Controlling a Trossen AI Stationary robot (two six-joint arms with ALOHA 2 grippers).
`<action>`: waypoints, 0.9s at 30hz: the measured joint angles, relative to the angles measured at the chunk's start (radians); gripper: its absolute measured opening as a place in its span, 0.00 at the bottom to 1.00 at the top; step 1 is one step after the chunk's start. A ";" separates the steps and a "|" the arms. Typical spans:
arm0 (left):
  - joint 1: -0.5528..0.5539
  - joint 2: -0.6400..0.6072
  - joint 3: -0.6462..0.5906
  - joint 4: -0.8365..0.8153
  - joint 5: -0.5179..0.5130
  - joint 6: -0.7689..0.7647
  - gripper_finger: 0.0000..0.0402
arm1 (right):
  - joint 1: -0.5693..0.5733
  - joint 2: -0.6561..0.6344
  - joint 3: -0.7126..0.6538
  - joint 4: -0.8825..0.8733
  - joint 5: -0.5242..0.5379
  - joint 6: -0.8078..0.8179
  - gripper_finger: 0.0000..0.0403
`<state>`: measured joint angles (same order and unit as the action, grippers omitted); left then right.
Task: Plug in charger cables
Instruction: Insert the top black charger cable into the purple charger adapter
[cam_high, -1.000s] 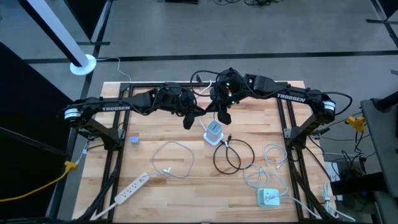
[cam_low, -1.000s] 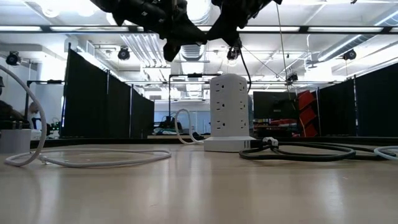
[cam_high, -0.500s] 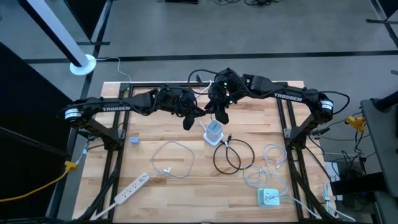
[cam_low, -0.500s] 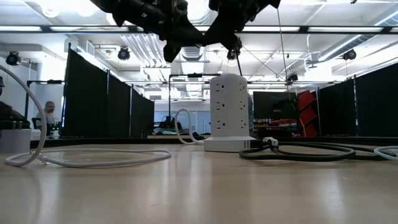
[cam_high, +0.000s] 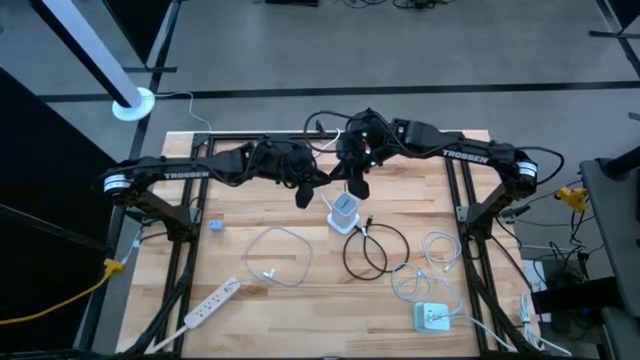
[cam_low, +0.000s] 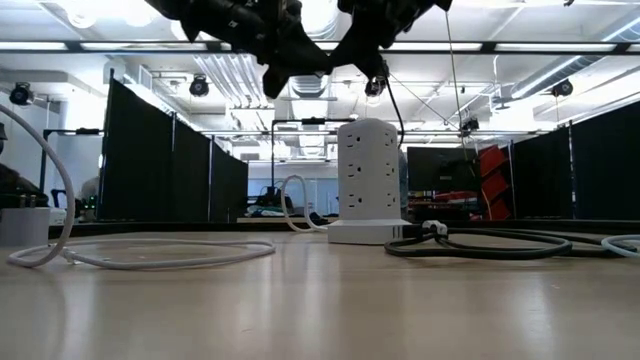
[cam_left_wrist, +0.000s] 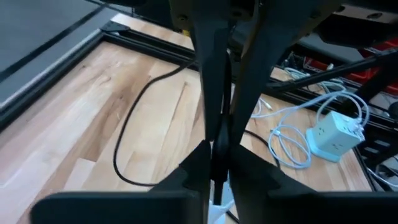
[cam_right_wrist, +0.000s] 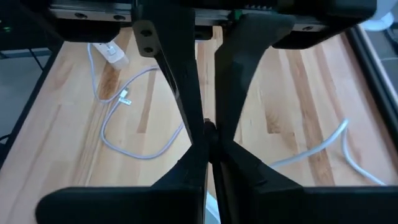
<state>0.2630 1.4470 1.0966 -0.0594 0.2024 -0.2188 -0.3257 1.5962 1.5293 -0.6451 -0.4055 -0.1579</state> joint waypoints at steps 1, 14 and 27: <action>0.000 -0.004 0.002 -0.004 -0.010 0.001 0.16 | -0.001 -0.005 0.002 -0.004 0.009 -0.005 0.03; 0.006 -0.016 0.417 -0.913 -0.289 0.140 0.46 | -0.009 -0.101 0.068 -0.117 0.103 -0.153 0.03; 0.008 -0.006 0.445 -1.477 -0.342 -0.556 0.45 | -0.015 -0.271 0.068 -0.281 0.171 -0.219 0.03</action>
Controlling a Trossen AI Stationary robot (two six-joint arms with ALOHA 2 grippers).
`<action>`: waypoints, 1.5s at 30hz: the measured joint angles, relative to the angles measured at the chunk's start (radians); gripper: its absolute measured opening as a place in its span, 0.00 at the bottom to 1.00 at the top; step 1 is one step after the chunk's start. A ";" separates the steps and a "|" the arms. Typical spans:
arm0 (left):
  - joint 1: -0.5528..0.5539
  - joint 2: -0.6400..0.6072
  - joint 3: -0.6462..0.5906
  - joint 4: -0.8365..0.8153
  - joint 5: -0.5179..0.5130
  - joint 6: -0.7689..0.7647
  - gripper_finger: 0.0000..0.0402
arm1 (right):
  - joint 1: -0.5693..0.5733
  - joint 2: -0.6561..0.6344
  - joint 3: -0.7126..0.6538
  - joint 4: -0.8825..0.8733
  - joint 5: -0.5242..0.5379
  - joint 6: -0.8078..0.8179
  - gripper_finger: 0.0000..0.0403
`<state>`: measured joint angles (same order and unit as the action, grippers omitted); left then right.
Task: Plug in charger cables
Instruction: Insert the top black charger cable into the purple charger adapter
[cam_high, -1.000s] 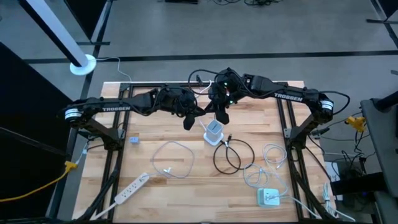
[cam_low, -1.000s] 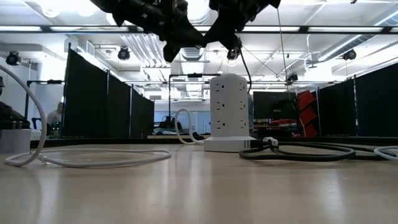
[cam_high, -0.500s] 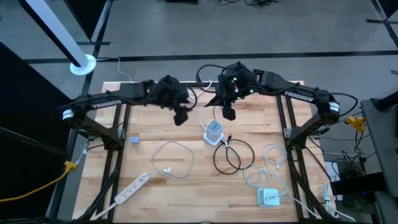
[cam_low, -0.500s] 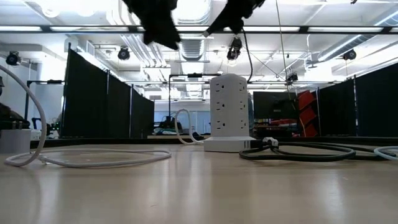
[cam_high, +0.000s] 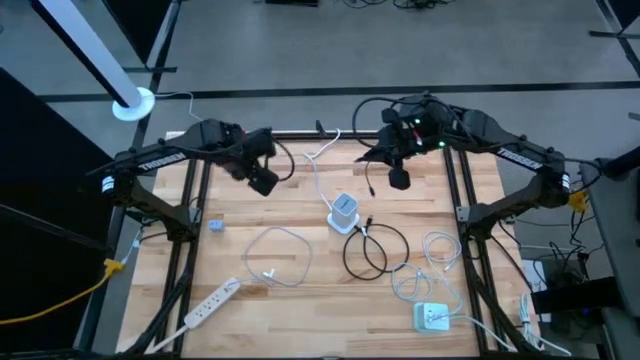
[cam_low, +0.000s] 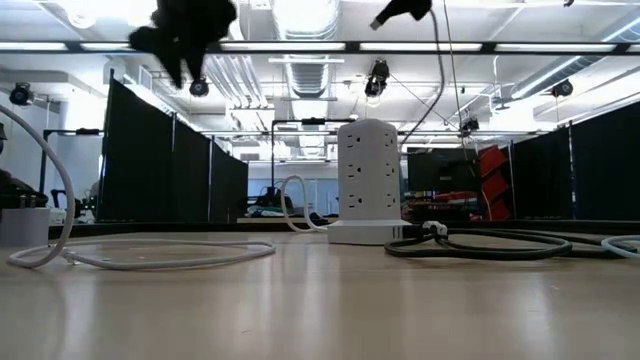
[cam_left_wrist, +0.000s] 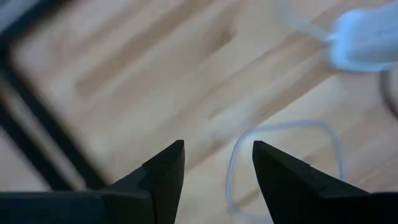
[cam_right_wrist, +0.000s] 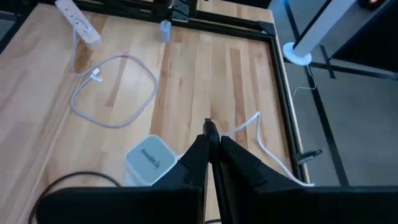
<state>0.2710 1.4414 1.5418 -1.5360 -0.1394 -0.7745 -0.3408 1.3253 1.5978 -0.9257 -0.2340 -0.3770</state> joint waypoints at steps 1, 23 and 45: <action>-0.001 0.000 -0.028 -0.024 0.003 -0.032 0.45 | 0.000 -0.010 0.000 -0.010 0.000 0.004 0.03; -0.060 0.000 -0.540 0.063 0.201 0.157 0.51 | 0.021 -0.102 -0.272 -0.102 -0.030 0.121 0.03; -0.131 0.122 -0.557 0.031 0.071 0.715 0.66 | 0.159 -0.102 -0.306 -0.087 -0.035 0.231 0.03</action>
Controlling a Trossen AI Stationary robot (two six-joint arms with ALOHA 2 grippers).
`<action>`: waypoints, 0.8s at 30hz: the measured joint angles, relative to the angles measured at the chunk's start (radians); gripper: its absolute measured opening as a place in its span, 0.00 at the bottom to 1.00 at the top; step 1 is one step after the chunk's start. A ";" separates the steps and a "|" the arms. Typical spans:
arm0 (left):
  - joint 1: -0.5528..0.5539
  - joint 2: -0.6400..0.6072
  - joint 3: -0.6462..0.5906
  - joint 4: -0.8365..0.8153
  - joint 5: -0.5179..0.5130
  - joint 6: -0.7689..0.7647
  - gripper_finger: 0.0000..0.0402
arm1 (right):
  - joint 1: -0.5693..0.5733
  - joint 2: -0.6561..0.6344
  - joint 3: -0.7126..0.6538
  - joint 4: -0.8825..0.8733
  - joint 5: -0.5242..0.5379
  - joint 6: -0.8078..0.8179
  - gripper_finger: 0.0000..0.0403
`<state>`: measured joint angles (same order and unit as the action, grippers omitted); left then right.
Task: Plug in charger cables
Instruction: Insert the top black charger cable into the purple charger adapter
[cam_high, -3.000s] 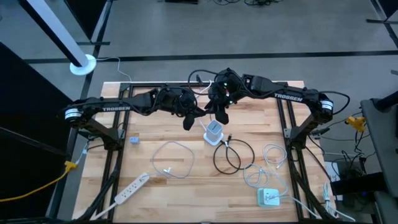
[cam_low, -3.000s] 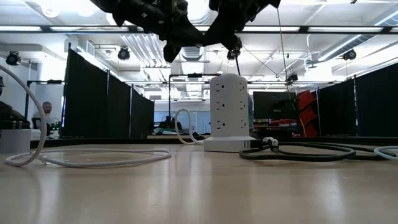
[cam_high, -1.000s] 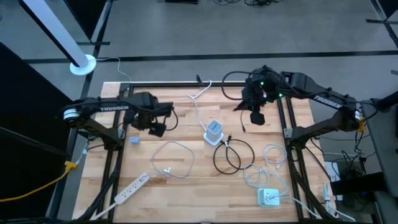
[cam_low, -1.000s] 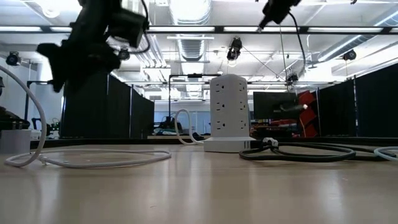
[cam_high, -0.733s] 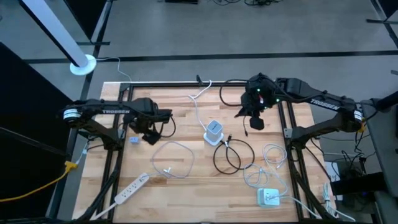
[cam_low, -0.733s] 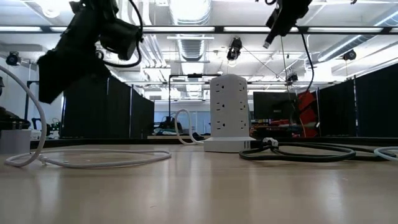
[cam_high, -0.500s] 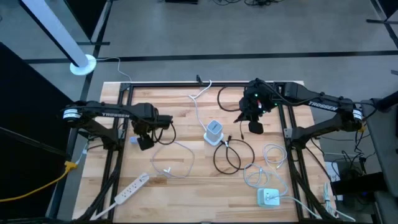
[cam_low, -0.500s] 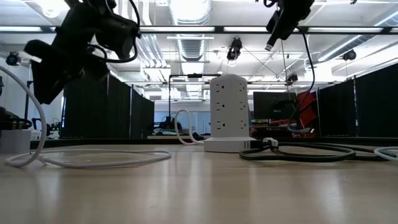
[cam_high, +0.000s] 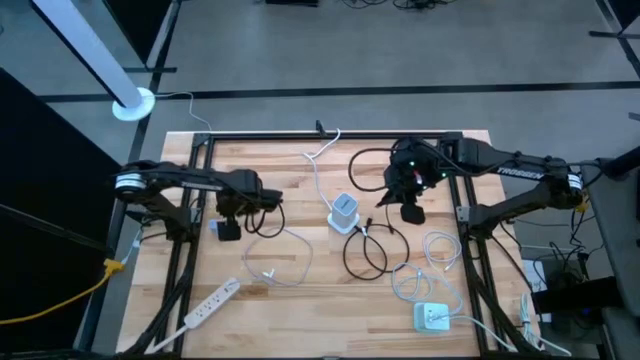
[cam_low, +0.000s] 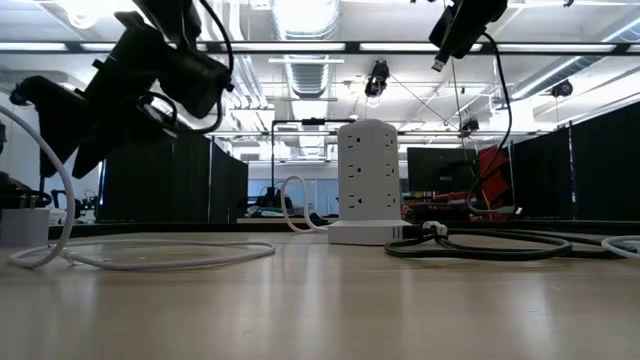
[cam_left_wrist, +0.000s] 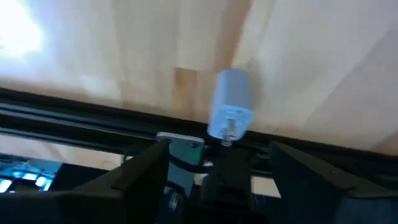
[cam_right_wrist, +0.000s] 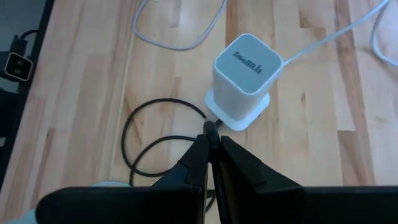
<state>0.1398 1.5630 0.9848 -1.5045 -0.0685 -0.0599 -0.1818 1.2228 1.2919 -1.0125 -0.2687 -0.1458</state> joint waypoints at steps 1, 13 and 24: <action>0.000 0.006 0.000 -0.004 0.007 0.007 0.67 | 0.005 0.000 0.000 0.000 0.000 0.002 0.03; 0.000 0.047 -0.075 -0.013 0.029 0.012 0.69 | 0.036 0.000 0.000 0.000 0.006 0.027 0.03; 0.000 0.046 -0.111 0.013 0.032 -0.004 0.69 | 0.036 0.000 -0.003 0.000 0.007 0.032 0.03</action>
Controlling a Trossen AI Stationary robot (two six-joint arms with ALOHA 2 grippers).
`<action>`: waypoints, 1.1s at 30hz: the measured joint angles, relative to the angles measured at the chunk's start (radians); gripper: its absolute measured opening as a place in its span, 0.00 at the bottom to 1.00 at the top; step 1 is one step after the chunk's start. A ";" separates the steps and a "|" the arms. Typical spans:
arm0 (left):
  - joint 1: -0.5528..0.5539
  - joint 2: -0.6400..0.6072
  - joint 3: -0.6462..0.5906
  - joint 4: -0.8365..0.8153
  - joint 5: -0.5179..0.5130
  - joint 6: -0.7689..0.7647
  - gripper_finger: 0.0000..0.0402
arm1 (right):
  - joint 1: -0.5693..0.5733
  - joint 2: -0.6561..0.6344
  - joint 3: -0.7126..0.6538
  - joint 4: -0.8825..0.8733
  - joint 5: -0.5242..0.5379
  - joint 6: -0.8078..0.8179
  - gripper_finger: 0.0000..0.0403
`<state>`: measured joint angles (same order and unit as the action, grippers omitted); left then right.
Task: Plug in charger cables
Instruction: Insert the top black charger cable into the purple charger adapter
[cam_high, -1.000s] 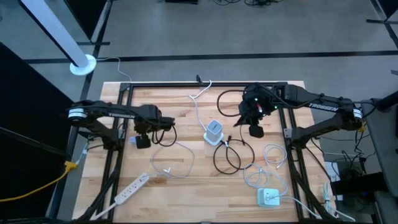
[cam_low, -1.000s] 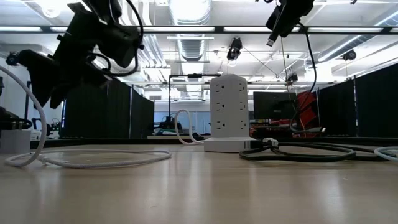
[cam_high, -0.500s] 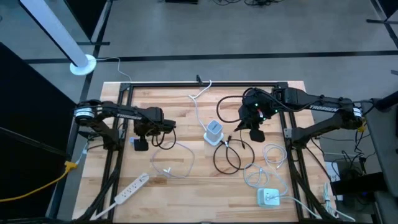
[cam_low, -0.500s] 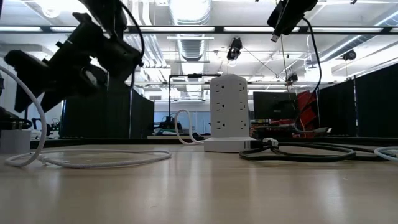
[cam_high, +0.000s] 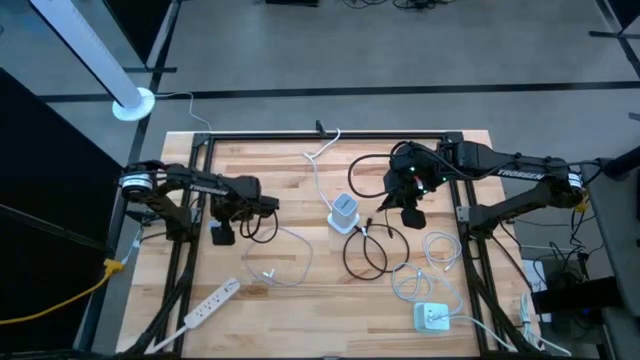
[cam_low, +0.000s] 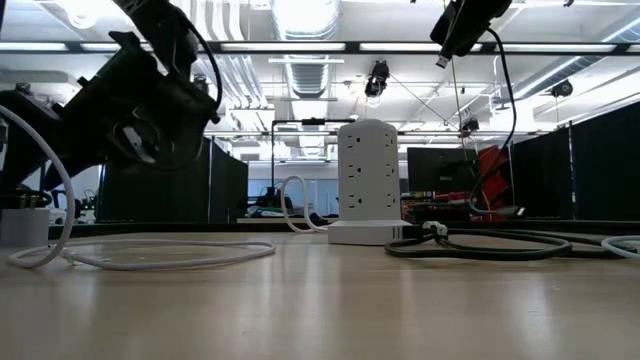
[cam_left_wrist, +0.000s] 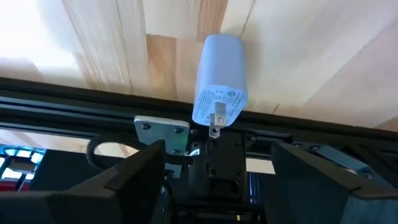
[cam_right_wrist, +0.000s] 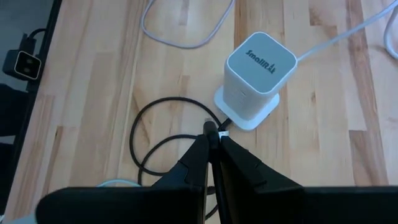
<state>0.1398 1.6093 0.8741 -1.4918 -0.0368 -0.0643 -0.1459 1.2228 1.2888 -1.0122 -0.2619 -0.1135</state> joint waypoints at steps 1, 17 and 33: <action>0.000 0.000 -0.010 0.004 0.002 0.000 0.69 | 0.000 0.000 0.000 0.000 0.000 0.001 0.03; -0.002 -0.002 -0.055 0.125 0.023 0.008 0.69 | 0.000 0.001 -0.009 -0.001 0.000 0.002 0.03; -0.002 0.020 -0.072 0.192 0.053 0.029 0.69 | 0.000 0.002 -0.068 -0.001 0.000 -0.008 0.03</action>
<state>0.1379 1.6296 0.8021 -1.2997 0.0163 -0.0348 -0.1459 1.2243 1.2205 -1.0130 -0.2619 -0.1215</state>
